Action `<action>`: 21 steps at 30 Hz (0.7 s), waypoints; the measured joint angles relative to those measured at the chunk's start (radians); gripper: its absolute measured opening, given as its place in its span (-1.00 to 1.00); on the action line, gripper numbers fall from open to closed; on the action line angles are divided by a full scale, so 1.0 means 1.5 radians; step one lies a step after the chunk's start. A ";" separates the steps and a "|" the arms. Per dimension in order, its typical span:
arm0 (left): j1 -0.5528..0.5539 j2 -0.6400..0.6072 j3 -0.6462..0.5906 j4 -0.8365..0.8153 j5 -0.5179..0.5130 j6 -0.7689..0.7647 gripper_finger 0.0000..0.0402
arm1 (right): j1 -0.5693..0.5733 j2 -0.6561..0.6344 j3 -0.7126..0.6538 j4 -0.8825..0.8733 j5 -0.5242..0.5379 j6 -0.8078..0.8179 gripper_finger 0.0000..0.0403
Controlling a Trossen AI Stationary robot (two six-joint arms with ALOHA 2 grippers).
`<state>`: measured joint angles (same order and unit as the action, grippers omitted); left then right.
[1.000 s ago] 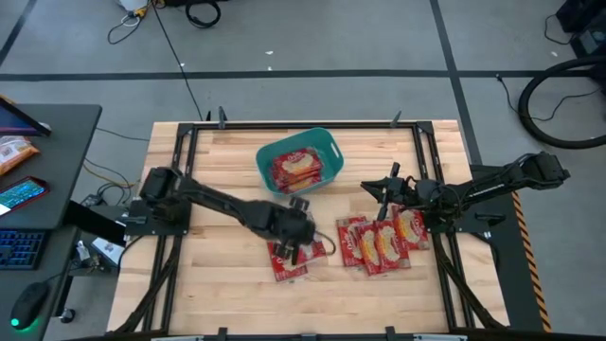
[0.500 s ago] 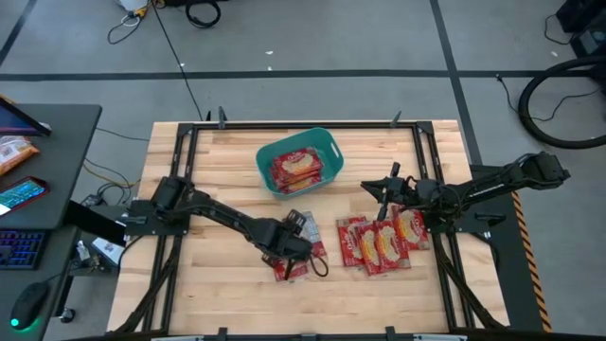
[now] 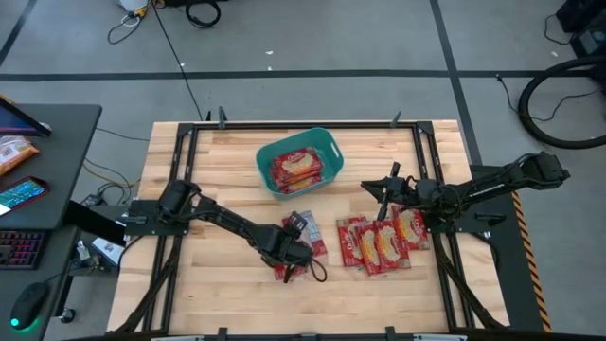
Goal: Sort popcorn bags into baskets
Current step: Put the red popcorn bag into the green bin
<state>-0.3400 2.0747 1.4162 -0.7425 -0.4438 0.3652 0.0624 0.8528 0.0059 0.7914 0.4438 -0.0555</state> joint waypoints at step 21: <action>0.006 -0.092 -0.002 0.007 -0.011 -0.119 -0.98 | 0.000 0.000 0.000 0.000 0.000 0.000 -0.81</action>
<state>-0.3310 1.9372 1.4130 -0.7313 -0.4609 0.1872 0.0624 0.8528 0.0059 0.7914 0.4438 -0.0552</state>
